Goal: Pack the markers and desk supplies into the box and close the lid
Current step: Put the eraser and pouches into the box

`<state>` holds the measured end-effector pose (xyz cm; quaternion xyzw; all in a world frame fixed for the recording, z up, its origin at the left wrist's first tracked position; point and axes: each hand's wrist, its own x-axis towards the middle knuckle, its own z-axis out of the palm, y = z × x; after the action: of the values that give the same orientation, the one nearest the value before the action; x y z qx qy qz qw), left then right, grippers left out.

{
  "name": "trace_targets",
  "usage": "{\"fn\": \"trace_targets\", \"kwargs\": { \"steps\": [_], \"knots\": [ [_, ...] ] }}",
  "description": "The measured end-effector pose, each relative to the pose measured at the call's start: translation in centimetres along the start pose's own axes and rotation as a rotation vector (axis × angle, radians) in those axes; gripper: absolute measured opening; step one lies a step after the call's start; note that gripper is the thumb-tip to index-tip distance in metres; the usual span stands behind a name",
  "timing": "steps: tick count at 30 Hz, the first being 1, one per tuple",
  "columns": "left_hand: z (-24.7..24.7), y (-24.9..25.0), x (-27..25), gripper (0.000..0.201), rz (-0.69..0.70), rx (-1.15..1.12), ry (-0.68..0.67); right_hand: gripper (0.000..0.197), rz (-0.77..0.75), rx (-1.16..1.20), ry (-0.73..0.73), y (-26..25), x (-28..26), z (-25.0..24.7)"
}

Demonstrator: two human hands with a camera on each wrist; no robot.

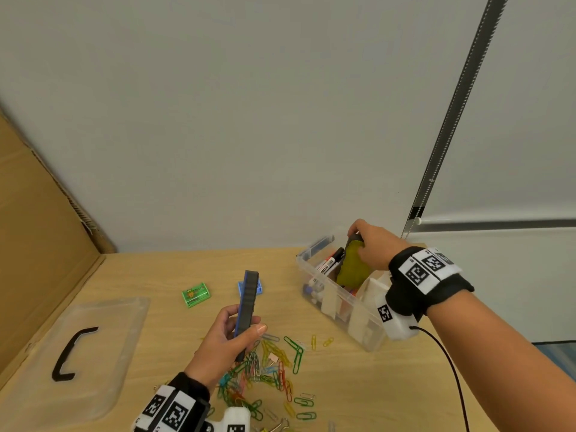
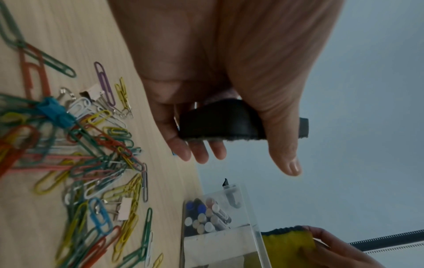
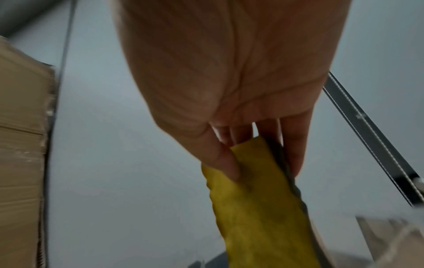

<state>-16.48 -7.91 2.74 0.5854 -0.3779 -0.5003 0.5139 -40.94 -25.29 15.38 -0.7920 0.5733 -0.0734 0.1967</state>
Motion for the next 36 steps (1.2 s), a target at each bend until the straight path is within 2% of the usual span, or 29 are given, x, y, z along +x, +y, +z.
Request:
{"fn": "trace_targets", "kwargs": {
  "steps": [3,7,10,12,14,17,19,22,26,28,30,33,36],
  "knots": [
    [0.1,0.0,-0.1,0.045,-0.006,-0.004,-0.010,0.028,0.107,0.002,0.040,0.4,1.7,0.7],
    [-0.2,-0.3,-0.2,0.079,-0.017,-0.002,-0.012,0.032,0.222,-0.135,-0.037,0.8,3.8,1.6],
    [-0.1,-0.5,-0.1,0.068,-0.023,-0.018,-0.013,0.030,0.257,-0.247,-0.098,1.8,5.8,2.9],
    [-0.2,-0.4,0.0,0.071,-0.021,-0.007,-0.018,0.039,0.273,-0.317,-0.131,3.5,8.4,4.3],
    [-0.2,-0.4,0.0,0.083,-0.018,0.004,-0.019,0.052,0.299,-0.393,-0.173,5.9,11.2,5.6],
    [-0.5,-0.4,0.1,0.098,-0.013,-0.001,-0.015,0.063,0.285,-0.439,-0.249,9.6,15.4,7.7],
    [-0.7,-0.5,0.2,0.103,-0.013,-0.004,-0.013,0.070,0.282,-0.501,-0.334,7.7,12.9,7.1],
    [-0.8,-0.6,0.1,0.105,-0.017,0.004,-0.021,0.040,0.271,-0.360,-0.348,2.9,6.6,4.5],
    [-0.8,-0.6,0.1,0.105,-0.014,0.023,-0.026,0.035,0.217,-0.092,-0.055,1.0,2.5,3.1],
    [-0.5,-0.3,0.0,0.101,-0.004,0.034,-0.040,0.035,0.106,0.068,0.042,0.9,1.0,3.4],
    [0.2,0.2,-0.2,0.088,0.015,0.079,-0.052,0.031,-0.039,0.250,0.069,0.0,-1.0,3.8],
    [1.8,0.9,-0.4,0.063,0.100,0.232,-0.059,0.031,-0.193,0.385,-0.038,-2.0,-3.9,4.8],
    [3.5,1.2,-0.4,0.060,0.196,0.405,-0.055,0.040,-0.135,0.569,-0.281,-3.5,-5.1,6.4]
  ]
}}
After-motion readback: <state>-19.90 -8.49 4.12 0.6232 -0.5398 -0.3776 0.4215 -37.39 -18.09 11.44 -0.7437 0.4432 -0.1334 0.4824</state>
